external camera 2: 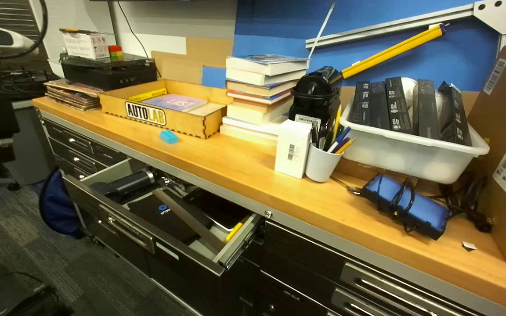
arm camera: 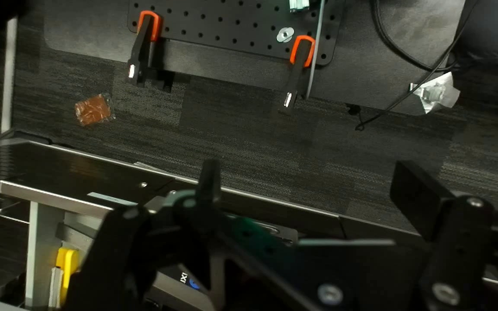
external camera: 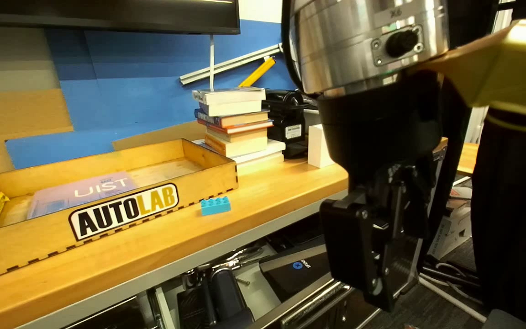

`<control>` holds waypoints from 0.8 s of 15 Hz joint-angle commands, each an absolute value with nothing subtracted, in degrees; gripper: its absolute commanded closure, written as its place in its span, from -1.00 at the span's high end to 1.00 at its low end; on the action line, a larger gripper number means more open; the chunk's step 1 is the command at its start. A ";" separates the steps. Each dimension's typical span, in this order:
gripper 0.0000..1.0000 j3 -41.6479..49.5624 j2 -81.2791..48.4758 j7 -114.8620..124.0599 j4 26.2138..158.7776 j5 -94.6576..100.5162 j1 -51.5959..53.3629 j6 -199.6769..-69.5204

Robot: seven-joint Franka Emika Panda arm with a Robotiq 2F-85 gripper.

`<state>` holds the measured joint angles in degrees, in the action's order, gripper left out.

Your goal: Put the blue object in the drawer then close the drawer.

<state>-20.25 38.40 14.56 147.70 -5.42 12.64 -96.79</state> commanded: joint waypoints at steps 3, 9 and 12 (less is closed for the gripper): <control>1.00 -18.95 35.62 14.74 144.71 -3.23 11.36 -99.41; 1.00 -15.83 22.05 13.22 132.04 3.75 6.64 -109.89; 1.00 -13.63 12.66 10.46 124.17 2.66 6.72 -114.58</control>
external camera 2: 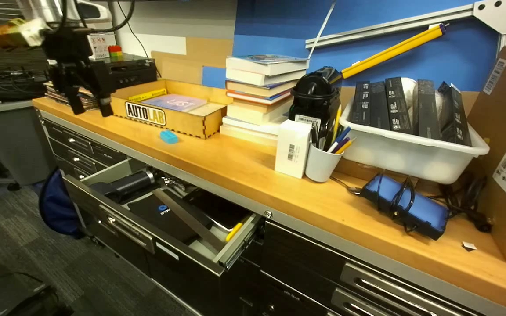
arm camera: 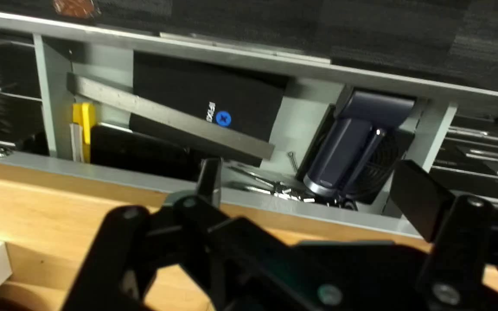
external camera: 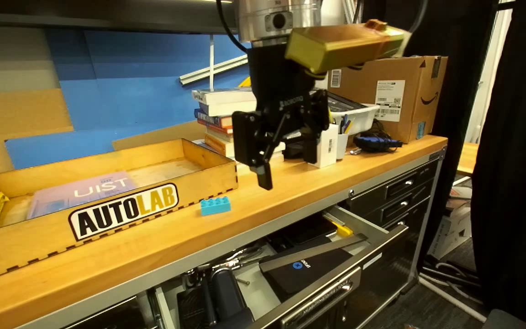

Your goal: Put the blue object in the drawer then close the drawer.

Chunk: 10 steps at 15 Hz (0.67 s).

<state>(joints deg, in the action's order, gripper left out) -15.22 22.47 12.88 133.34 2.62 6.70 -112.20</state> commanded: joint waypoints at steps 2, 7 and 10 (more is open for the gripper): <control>1.00 -12.80 6.79 8.91 119.31 1.88 7.30 -116.16; 1.00 -12.55 -5.99 12.07 109.86 3.79 8.43 -117.38; 1.00 -11.33 -11.48 15.00 106.21 3.87 9.00 -118.36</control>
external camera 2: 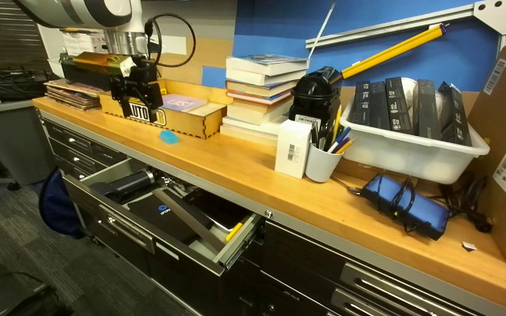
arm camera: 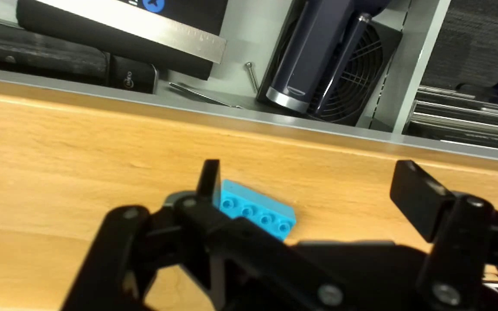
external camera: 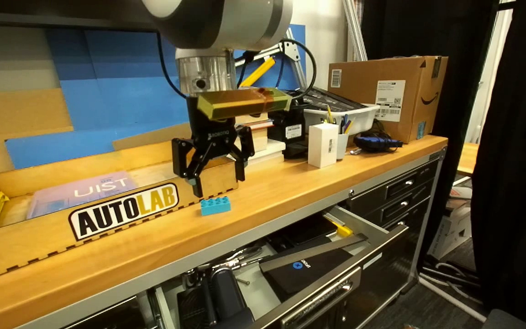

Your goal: Put the blue object in the drawer then close the drawer.

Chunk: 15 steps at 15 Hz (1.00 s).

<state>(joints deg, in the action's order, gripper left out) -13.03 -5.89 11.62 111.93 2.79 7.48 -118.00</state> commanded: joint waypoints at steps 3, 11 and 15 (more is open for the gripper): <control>1.00 -9.57 -14.71 18.53 103.85 3.81 9.50 -119.38; 1.00 -7.24 -21.83 21.33 97.14 1.96 10.47 -120.05; 1.00 -6.25 -24.04 23.74 95.28 1.82 10.83 -119.82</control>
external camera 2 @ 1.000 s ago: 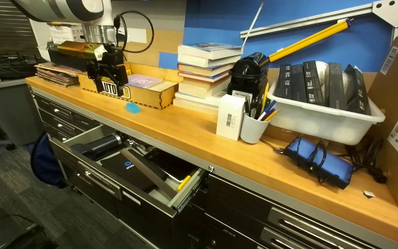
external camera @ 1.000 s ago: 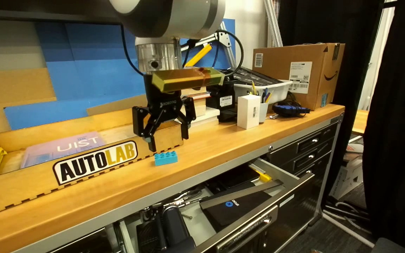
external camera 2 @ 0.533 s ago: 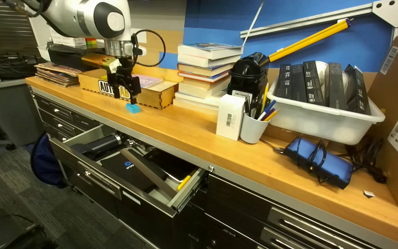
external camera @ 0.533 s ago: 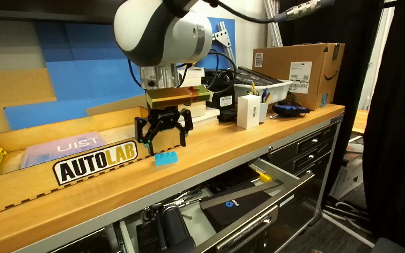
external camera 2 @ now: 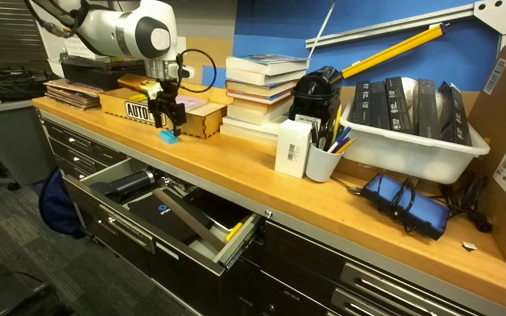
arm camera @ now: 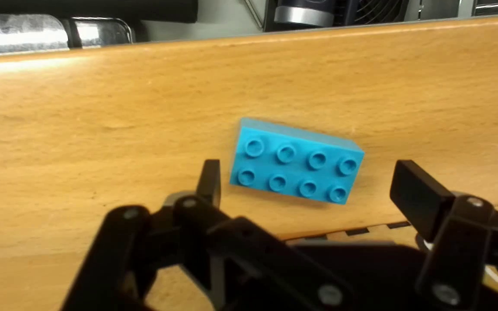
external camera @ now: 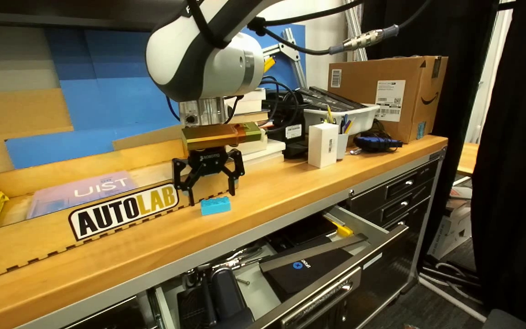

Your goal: Put the blue object in the drawer then close the drawer.

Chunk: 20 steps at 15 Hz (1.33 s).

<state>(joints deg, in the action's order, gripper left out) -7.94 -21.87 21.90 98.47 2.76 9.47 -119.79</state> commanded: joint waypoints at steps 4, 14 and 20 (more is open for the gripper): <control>0.11 -5.70 -23.78 26.10 95.95 1.43 11.33 -120.26; -0.06 -6.96 -10.60 25.94 114.36 0.08 11.97 -119.95; -0.06 -6.20 -1.87 37.71 130.55 -0.52 10.60 -124.76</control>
<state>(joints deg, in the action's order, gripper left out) -6.93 -7.08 33.63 122.14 0.95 11.63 -120.35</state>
